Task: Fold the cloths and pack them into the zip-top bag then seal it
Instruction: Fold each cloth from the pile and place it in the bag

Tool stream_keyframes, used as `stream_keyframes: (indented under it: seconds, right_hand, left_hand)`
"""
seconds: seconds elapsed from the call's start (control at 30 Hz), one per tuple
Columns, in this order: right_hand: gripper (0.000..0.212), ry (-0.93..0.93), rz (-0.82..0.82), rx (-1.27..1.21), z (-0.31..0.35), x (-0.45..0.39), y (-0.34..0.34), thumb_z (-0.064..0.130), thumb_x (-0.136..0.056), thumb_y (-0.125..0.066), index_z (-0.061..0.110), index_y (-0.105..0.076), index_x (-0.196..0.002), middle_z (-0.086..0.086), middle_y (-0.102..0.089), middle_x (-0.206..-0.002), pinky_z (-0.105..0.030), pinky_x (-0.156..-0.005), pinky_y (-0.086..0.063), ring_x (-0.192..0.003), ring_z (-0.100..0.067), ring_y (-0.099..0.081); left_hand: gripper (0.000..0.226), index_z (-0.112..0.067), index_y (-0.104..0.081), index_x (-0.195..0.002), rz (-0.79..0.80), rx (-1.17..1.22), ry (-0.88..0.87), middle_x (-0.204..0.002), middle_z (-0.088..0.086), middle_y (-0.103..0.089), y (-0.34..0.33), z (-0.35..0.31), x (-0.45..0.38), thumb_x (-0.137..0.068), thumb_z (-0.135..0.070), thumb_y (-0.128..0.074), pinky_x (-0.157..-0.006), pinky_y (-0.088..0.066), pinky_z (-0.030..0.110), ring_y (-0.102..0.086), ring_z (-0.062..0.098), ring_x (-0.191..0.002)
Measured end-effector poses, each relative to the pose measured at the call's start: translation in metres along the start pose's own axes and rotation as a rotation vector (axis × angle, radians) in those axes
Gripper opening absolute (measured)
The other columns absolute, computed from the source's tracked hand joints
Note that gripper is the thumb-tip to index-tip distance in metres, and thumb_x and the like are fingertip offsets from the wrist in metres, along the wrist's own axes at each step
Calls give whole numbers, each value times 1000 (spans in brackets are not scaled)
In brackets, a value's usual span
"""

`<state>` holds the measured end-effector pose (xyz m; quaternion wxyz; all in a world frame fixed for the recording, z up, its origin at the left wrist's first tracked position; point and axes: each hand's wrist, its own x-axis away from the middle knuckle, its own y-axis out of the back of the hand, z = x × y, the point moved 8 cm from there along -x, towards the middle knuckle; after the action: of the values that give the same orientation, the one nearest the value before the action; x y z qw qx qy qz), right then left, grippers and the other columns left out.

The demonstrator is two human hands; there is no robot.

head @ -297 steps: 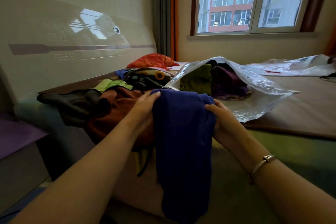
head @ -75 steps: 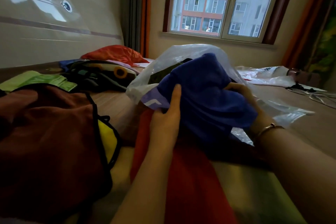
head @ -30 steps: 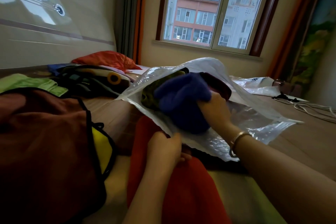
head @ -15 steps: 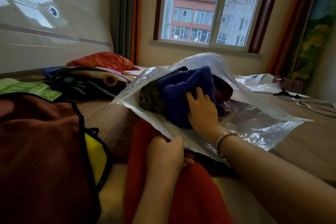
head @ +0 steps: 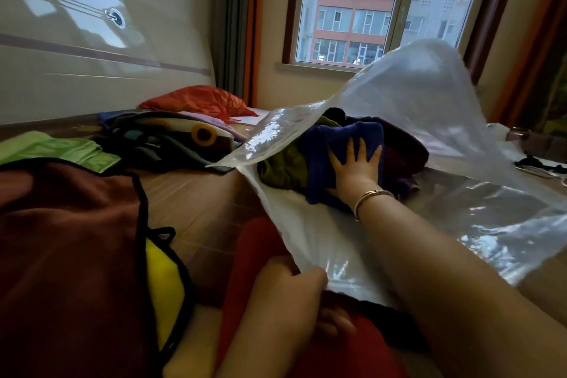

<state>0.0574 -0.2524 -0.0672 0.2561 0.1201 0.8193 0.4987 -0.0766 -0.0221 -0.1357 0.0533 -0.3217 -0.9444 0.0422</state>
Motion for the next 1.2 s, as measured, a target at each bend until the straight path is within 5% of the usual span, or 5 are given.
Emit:
stream_keyframes:
  seconds: [0.3,0.53,0.73,0.97,1.2]
  right_hand:
    - [90,201,36,-202,-16,49,20,61,-87,-50,36,9,-151,-12,14,-159,-61,-115,0,-145,-39,11]
    - [67,260,3,-448,-8,149,58,46,-91,-53,28,-25,-148,-8,-28,-153,-53,-114,-23,-143,-33,-21]
    - [10,178,-324,-913,-28,265,103,25,-88,-59,18,-60,-95,1,-57,-92,-31,-73,-50,-84,-15,-57]
    - [46,-92,380,-1030,-27,319,47,48,-91,-54,6,-64,-106,-11,-67,-98,-35,-76,-55,-88,-24,-66]
    - [36,-171,623,-1444,-6,345,44,38,-89,-63,8,-60,-108,-16,-64,-113,-36,-83,-54,-94,-25,-64]
  left_hand:
    - [9,4,-50,-92,-128,4,61,-70,23,-61,2,-3,-1,-94,-5,-49,-36,-42,17,-60,16,-36]
    - [25,-6,-55,-84,-173,-60,5,-69,13,-64,-1,-13,28,-99,-25,-49,-46,-49,23,-63,14,-50]
    - [17,-16,-55,-86,-494,-427,-119,-95,8,-66,44,-24,72,-87,-29,-65,-75,-53,36,-62,23,-85]
    - [82,1,-29,-143,-550,-463,167,-142,22,-39,71,11,112,-82,-34,-72,-103,-42,44,-45,39,-126]
    - [38,0,-54,-118,-296,-39,236,-98,16,-62,40,20,135,-87,-16,-67,-70,-51,35,-61,27,-84]
